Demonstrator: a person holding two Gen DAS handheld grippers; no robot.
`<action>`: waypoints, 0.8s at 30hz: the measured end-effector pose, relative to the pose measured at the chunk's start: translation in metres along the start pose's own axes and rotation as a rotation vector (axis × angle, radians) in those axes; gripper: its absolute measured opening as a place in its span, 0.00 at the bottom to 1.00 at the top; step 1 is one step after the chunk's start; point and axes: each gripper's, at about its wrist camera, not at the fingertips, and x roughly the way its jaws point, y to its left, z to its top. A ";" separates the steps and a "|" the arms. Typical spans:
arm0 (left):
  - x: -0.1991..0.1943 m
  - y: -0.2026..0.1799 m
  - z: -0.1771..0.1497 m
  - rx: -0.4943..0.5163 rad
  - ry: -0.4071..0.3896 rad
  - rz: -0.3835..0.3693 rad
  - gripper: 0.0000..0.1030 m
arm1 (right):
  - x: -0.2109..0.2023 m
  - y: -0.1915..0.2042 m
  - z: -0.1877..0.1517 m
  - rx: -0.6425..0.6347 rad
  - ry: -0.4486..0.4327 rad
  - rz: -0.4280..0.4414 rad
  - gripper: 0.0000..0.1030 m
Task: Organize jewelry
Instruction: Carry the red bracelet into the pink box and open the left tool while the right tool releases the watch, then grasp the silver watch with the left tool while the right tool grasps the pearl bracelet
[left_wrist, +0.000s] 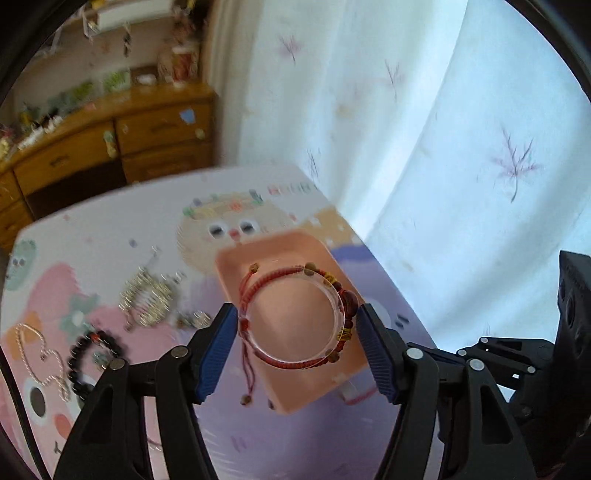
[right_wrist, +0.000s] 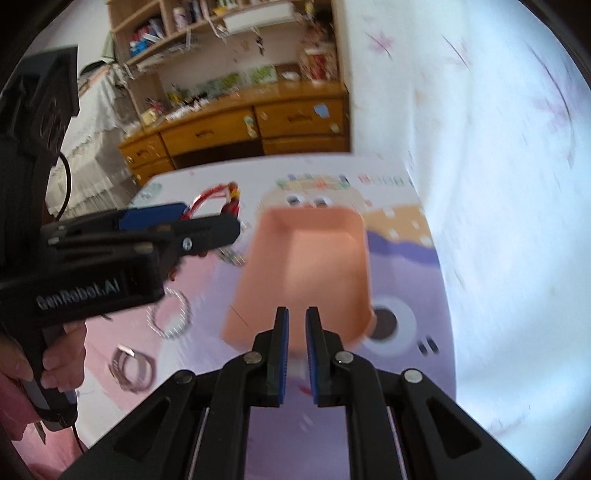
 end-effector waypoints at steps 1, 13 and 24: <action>0.003 -0.002 -0.001 -0.006 0.022 0.022 0.80 | 0.002 -0.005 -0.004 0.018 0.034 -0.002 0.09; -0.056 0.067 -0.033 -0.174 0.164 0.265 0.84 | 0.010 0.019 -0.017 0.097 0.271 0.180 0.53; -0.091 0.114 -0.121 -0.147 0.326 0.362 0.84 | 0.036 0.087 0.007 0.037 0.291 0.312 0.58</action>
